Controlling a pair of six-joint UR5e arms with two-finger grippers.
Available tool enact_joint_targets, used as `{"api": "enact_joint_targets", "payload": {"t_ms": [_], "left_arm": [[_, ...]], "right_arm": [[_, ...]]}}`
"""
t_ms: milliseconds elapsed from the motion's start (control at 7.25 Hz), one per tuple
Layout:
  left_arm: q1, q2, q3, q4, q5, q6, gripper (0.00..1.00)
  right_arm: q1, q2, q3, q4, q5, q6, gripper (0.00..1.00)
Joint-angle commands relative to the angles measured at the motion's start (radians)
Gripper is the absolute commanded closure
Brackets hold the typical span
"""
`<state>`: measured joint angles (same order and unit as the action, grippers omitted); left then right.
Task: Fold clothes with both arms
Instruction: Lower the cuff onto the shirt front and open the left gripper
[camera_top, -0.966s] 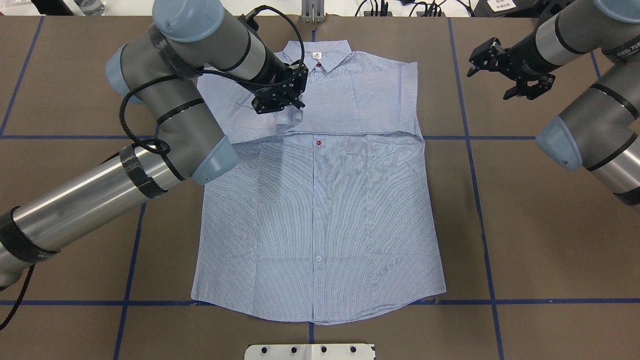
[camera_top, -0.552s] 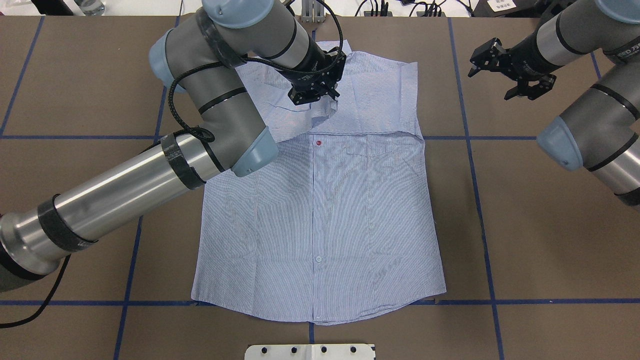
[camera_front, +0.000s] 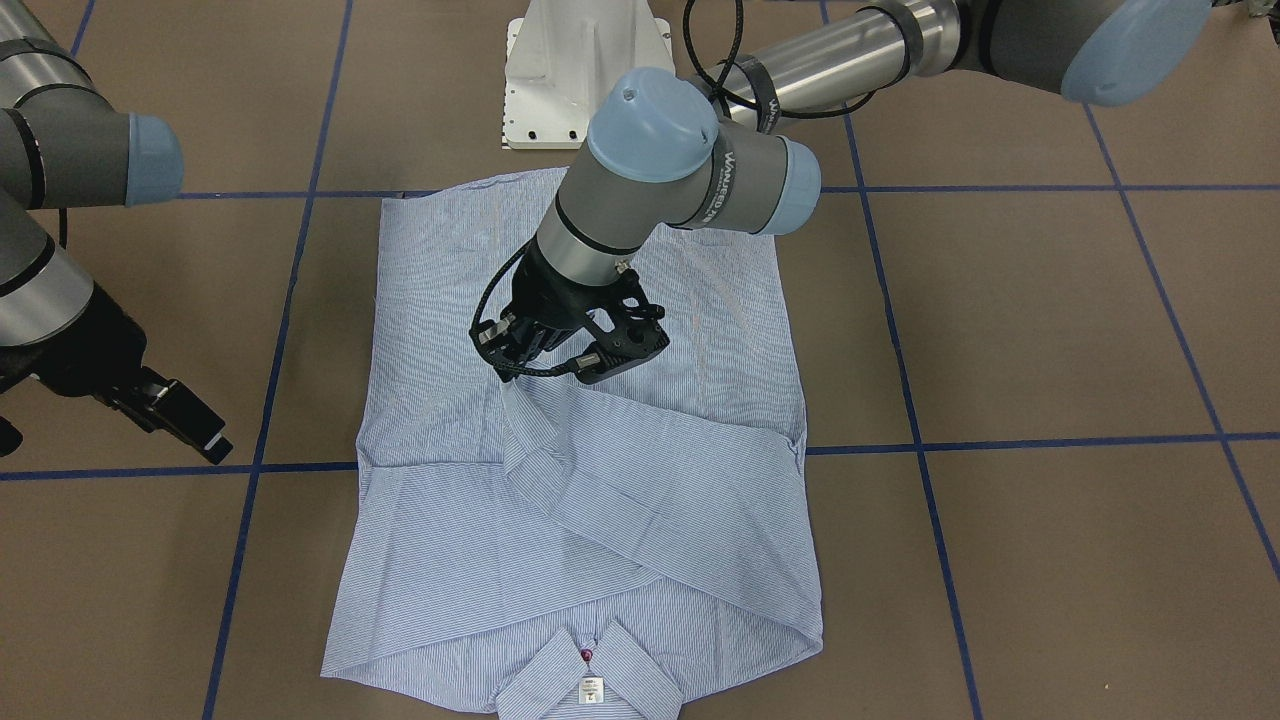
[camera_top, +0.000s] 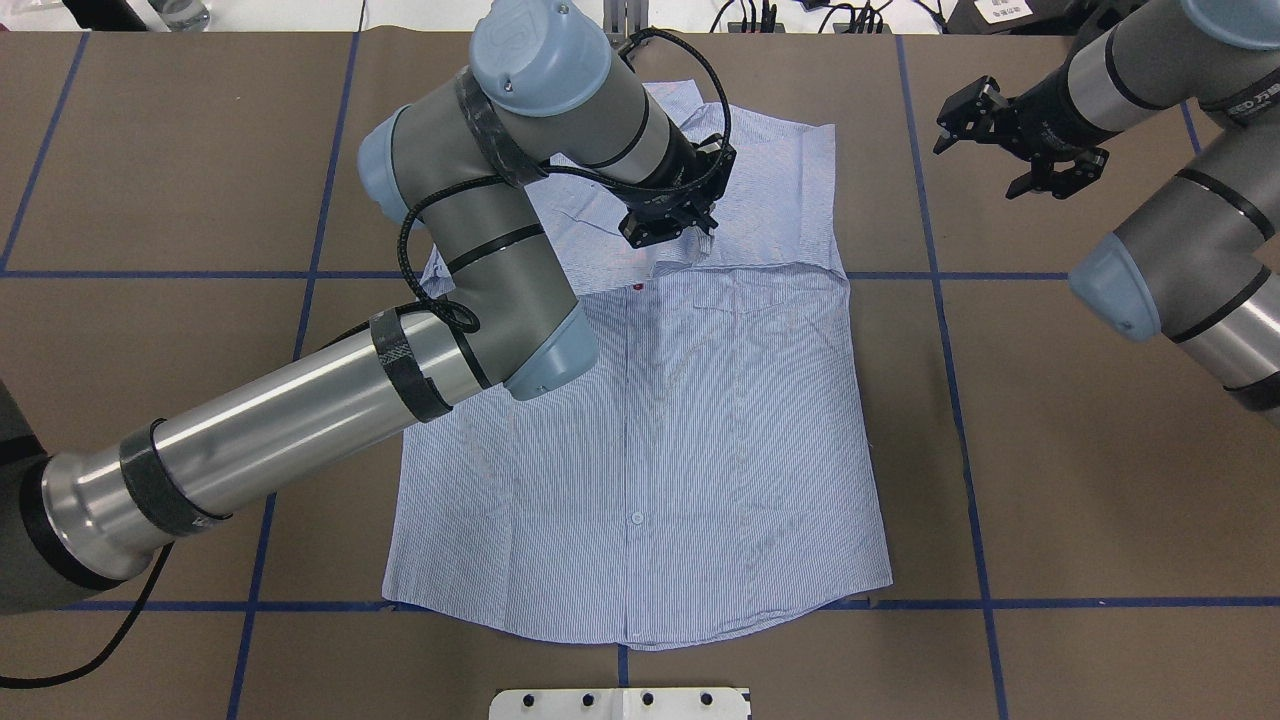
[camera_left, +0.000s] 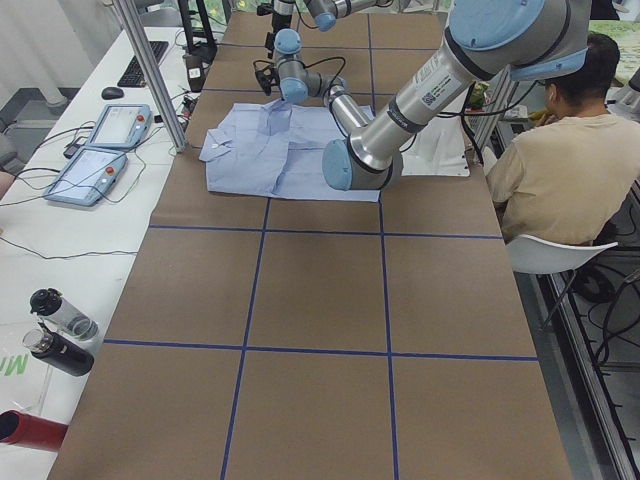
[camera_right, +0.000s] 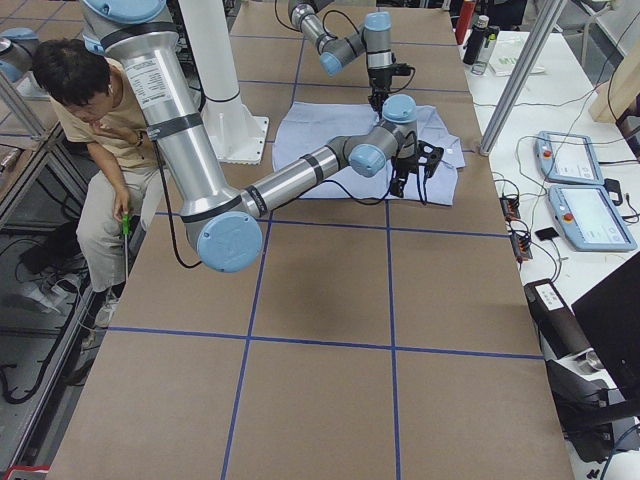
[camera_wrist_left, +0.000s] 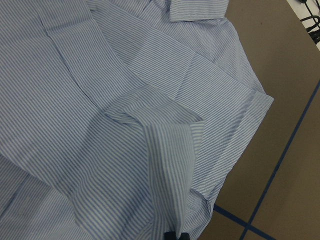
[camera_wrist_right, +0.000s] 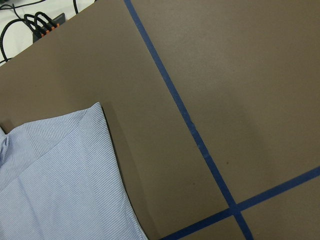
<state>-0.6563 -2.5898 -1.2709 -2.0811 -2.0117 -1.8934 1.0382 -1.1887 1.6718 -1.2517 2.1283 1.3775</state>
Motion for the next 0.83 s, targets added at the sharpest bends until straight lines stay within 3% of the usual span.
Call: {"api": "enact_joint_targets", "payload": {"t_ms": [0,414,552,690], "left_arm": [[0.044,-0.007,0.001,-0.002,0.042,-0.003,1.00],[0.073,-0.010,0.002,-0.008,0.082,-0.003,1.00],[0.076,-0.012,0.017,-0.031,0.093,-0.004,0.80],[0.081,-0.019,0.033,-0.048,0.093,-0.004,0.39]], "right_arm": [[-0.001,0.000,-0.001,0.000,-0.001,0.000,0.01],[0.000,-0.006,-0.004,-0.002,-0.002,0.000,0.01],[0.002,-0.014,-0.001,-0.002,-0.002,0.000,0.01],[0.002,-0.029,0.003,0.005,-0.007,0.000,0.01]]}}
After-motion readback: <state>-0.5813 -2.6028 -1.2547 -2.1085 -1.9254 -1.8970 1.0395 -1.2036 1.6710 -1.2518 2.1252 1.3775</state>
